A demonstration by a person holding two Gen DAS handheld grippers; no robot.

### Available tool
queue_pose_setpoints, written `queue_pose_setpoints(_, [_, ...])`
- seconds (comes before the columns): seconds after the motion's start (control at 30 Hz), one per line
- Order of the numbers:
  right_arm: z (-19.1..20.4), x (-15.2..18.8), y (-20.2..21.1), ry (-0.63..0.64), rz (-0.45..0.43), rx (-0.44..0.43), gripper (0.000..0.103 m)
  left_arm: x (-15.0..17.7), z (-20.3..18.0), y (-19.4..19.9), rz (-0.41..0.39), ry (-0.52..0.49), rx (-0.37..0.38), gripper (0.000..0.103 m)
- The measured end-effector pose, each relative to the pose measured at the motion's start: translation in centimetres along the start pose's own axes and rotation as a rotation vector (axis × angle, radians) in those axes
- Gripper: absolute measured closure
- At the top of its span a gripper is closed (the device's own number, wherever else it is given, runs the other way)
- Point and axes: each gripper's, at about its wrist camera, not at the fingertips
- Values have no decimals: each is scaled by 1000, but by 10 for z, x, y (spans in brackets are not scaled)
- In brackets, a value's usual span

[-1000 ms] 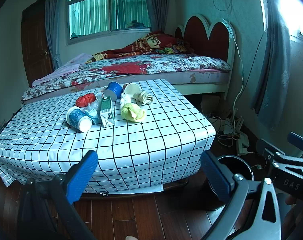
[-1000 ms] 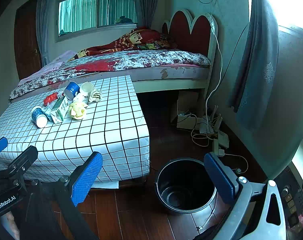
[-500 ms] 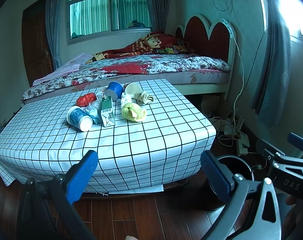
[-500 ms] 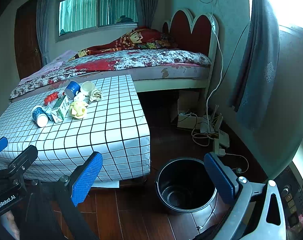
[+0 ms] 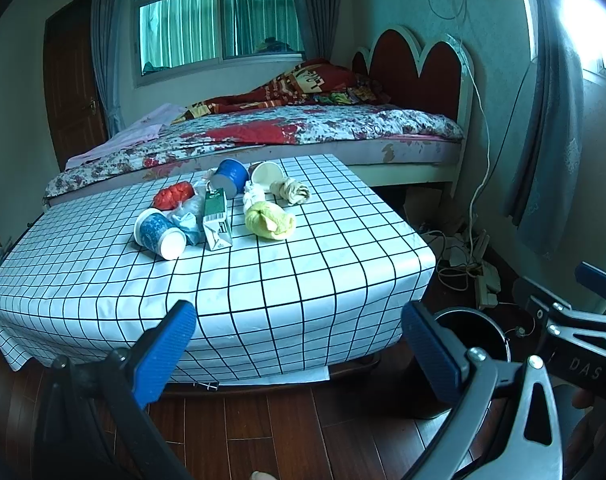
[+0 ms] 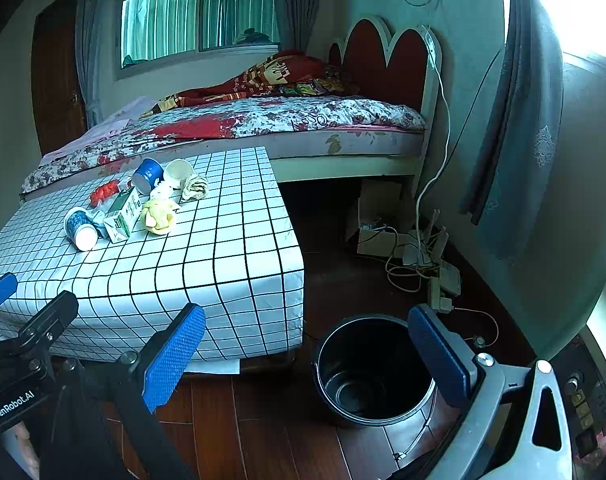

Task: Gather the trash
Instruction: 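Grasp the blue-white paper cup with left tool while right tool grasps yellow cloth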

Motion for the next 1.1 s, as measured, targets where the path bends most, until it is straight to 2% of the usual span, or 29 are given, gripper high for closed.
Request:
queue_pose_setpoints(0.13, [0, 0, -4, 4, 8, -11, 1, -3, 4, -5, 9, 5, -2, 1])
queue_pose_setpoints(0.2, [0, -2, -8, 19, 17, -57, 1, -6, 8, -8, 12, 9, -11, 1])
queue_pose_setpoints(0.37, [12, -12, -26, 83, 16, -131, 1, -9, 43, -26, 33, 64, -29, 1])
queue_pose_setpoints(0.43, [23, -19, -36, 113, 13, -153, 1, -11, 62, -37, 47, 93, -62, 1])
queue_pose_setpoints(0.53, [43, -33, -58, 162, 12, -197, 1, -17, 93, -55, 61, 145, -109, 2])
queue_pose_setpoints(0.67, [84, -58, -91, 241, 20, -269, 15, -32, 125, -83, 71, 210, -170, 3])
queue_pose_setpoints(0.77, [116, -77, -117, 289, 37, -315, 21, -47, 141, -111, 91, 231, -210, 3])
queue_pose_setpoints(0.9, [160, -101, -156, 355, 56, -331, 22, -66, 156, -146, 105, 250, -241, 3])
queue_pose_setpoints(1.1, [198, -126, -210, 423, 109, -332, 28, -94, 172, -193, 129, 275, -253, 3])
Point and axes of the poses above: each gripper's, at about its wrist camera, not at the fingertips, and y roughly against the way its jaws point, z to its left, x to its underside, and after that the axes turned 14 degrees about z, right-handed
